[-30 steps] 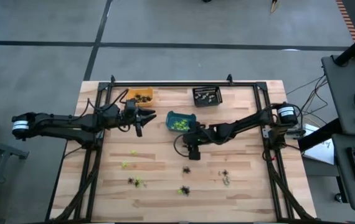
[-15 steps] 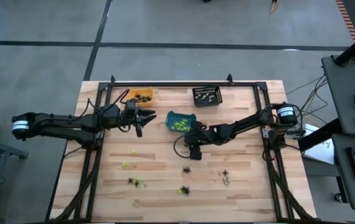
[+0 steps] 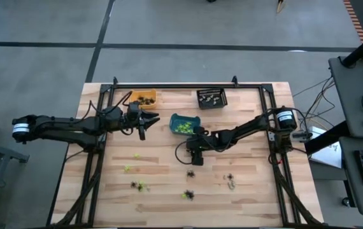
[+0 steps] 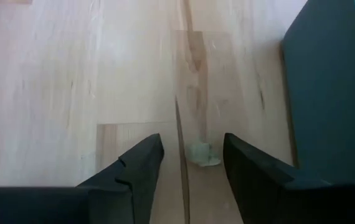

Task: Sort Halloween decoration
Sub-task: Put the white skull toy into the black bin

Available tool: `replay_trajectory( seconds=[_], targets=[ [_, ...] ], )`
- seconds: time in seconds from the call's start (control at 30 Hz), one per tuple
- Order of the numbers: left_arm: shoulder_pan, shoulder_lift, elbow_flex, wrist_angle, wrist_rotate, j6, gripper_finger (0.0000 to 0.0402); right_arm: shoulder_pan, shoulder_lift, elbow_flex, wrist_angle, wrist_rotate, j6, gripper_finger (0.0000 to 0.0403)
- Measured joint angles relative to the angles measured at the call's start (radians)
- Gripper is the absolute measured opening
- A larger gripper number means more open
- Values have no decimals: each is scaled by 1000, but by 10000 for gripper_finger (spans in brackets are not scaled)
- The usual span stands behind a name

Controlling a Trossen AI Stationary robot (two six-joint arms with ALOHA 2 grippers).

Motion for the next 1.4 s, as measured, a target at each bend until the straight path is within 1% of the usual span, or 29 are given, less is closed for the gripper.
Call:
replay_trajectory(
  seconds=[0.17,0.47,0.6,0.73,1.13,1.3,1.4],
  targets=[
    [0,0,0,2,0,-5,91,4,-4,-1,-3,-6,7,136],
    [0,0,0,2,1,-7,91,7,-4,-2,-7,-21,10,44],
    [0,0,0,2,1,-7,91,6,-4,-2,-7,-32,12,20],
    [0,0,0,2,1,-7,91,6,-19,-3,-11,-34,5,12],
    [0,0,0,5,2,-8,91,6,-98,-2,-43,-37,-14,12],
    [-1,0,0,6,2,-8,91,2,-185,-1,-83,-37,-2,12],
    [-1,0,0,6,2,-8,91,-10,-261,0,-121,-36,2,12]
  ],
)
